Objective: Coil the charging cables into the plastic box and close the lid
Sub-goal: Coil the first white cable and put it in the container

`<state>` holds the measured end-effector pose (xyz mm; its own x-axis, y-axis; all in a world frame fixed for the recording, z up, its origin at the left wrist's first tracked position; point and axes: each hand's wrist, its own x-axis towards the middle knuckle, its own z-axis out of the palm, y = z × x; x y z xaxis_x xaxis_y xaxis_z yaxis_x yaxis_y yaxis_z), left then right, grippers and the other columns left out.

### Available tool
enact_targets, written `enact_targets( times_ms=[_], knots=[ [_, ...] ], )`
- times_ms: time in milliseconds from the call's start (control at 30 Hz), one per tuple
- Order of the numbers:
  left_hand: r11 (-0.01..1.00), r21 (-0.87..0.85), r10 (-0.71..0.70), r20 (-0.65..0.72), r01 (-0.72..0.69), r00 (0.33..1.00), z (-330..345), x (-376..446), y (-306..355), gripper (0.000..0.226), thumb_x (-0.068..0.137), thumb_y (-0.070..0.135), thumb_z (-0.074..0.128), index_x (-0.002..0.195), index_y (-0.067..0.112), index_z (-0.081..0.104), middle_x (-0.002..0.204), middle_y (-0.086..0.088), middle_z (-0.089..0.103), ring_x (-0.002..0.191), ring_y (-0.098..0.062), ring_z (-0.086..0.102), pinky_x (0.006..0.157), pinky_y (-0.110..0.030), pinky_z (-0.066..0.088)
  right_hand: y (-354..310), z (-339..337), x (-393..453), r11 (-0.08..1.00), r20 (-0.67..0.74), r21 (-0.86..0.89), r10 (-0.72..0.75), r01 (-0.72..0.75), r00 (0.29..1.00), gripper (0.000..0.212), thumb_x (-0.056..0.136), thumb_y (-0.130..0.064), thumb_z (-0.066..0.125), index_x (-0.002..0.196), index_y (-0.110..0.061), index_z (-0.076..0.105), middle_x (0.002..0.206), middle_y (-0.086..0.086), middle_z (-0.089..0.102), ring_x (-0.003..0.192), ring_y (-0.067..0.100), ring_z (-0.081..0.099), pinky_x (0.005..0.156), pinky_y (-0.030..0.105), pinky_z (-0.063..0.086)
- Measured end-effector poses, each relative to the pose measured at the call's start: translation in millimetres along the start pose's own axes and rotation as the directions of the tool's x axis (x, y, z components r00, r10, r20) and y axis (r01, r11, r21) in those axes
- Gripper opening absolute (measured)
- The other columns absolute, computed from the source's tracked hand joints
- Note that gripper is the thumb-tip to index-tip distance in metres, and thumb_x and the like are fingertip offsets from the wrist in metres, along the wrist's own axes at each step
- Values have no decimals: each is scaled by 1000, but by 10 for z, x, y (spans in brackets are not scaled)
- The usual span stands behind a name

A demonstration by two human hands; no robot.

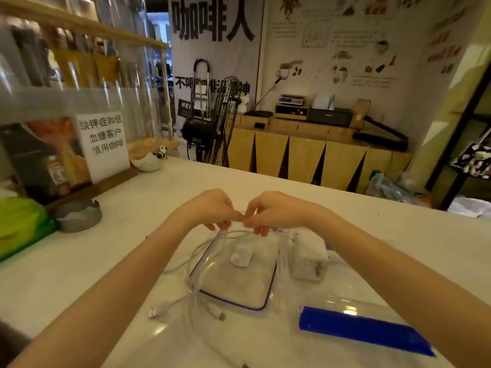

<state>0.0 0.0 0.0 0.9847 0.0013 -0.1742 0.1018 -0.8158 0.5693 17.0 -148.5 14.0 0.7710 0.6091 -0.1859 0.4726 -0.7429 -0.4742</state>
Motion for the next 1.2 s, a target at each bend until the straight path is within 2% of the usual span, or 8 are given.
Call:
enact_targets(
  times_ms=[300,433,667,833,933,1033,1133,1200],
  knots=[
    [996,-78,-52,-31,49,998,153,-75,-163,17,73,4,68,88,-3,65,72,-14,65,64,-23,65,53,-26,56,-81,385,64,982,66,170,75,-85,995,33,84,-27,55,90,3,67,83,15,74,69,18,69,70,30,54],
    [994,-112,-27,-106,15,994,156,-81,-193,19,72,4,66,90,-3,69,87,-22,70,73,-27,65,71,-37,58,-182,463,28,954,111,278,88,-116,990,31,83,-25,57,89,4,65,74,14,72,61,17,67,63,27,56],
    [856,-506,51,-127,-109,991,-16,-164,-79,17,78,5,65,92,-4,67,73,-11,66,57,-10,64,50,-18,55,-213,246,-117,738,157,650,105,-183,982,20,80,-8,65,97,4,65,78,12,72,63,16,70,61,24,59],
    [832,-546,150,45,-101,988,-174,-262,115,35,87,32,53,97,2,66,85,-12,71,74,-19,69,67,-27,57,-162,-117,-304,621,-9,782,88,-47,996,16,80,-9,64,92,2,67,71,11,71,60,15,69,54,21,56],
    [804,-582,245,143,-118,959,-190,-343,280,42,90,39,42,97,4,65,81,-11,74,70,-19,70,60,-25,56,-62,-338,-409,485,-141,873,131,60,981,16,83,-7,60,94,1,66,67,8,71,57,12,68,49,17,54],
    [752,-611,382,99,-247,919,-219,-408,400,32,90,29,45,97,6,66,68,-3,69,58,-14,64,55,-21,53,69,-495,-496,382,-249,910,194,161,949,11,83,-8,59,88,-2,67,60,5,71,52,8,66,47,15,53],
    [689,-650,517,131,-320,846,-235,-445,502,27,88,21,47,97,5,66,60,2,63,48,-9,55,51,-18,49,181,-543,-568,425,-349,873,202,239,915,11,82,-13,62,85,-4,68,62,4,70,53,8,65,48,15,52],
    [650,-708,556,196,-275,808,-201,-454,628,30,88,25,46,100,3,63,59,1,61,46,-8,53,49,-17,47,223,-522,-585,469,-415,834,187,291,890,15,81,-14,63,91,-4,66,67,5,71,56,9,66,51,17,53]
  ],
)
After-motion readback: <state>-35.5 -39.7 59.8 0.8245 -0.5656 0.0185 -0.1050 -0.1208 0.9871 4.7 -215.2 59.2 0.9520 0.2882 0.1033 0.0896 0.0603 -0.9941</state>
